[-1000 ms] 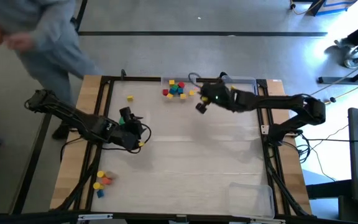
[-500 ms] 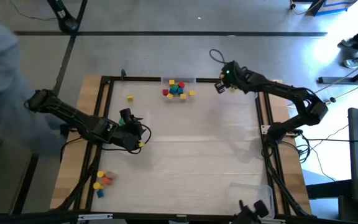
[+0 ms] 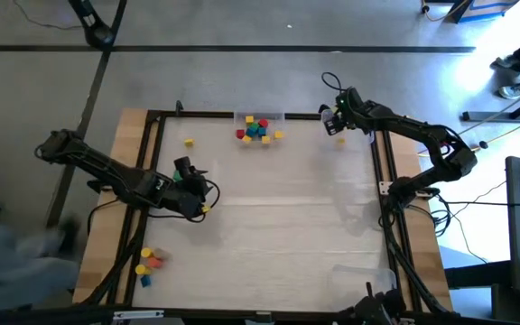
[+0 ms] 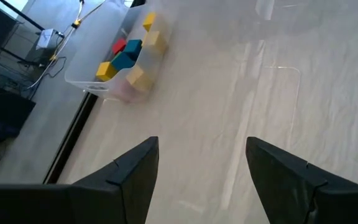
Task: Sort blocks by size
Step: Put the triangle yellow block into the top right transparent bin
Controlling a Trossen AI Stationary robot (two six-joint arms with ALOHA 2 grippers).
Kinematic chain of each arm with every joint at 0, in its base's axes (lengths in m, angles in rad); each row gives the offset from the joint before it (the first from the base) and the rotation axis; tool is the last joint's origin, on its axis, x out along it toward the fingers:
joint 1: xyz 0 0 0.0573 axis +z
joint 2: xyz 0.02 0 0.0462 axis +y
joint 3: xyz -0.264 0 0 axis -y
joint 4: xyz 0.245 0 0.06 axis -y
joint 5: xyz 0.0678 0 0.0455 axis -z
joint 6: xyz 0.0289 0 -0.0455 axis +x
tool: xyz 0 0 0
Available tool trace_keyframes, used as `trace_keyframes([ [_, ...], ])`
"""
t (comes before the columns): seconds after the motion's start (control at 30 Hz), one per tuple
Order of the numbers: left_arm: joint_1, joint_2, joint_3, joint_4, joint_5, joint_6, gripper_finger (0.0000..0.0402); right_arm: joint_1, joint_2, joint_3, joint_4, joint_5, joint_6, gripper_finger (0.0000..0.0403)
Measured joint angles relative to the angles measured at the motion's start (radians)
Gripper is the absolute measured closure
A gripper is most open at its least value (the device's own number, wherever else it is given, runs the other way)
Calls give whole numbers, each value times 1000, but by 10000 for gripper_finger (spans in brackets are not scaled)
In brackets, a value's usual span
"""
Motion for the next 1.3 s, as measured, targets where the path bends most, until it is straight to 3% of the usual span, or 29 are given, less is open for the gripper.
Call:
trace_keyframes([
  [0.27, 143, 0, 0, -4, 1, -86, 172, 55, -4, 0, 64, -43, -4, 108],
  [0.6, 504, 0, 0, -14, 149, -190, 172, 236, -7, 0, 201, -55, -2, 108],
  [0.8, 710, 28, -2, 14, 167, -84, 172, 327, -8, 0, 216, -56, 6, 109],
  [1.0, 862, 95, -65, 191, 252, -79, 172, 399, -8, 0, 216, -55, 19, 109],
  [1.23, 956, 149, -173, 445, 261, -166, 172, 445, -8, 0, 217, -36, 19, 109],
  [1.3, 971, 157, -187, 450, 262, -190, 172, 455, -8, 0, 221, -14, 18, 109],
])
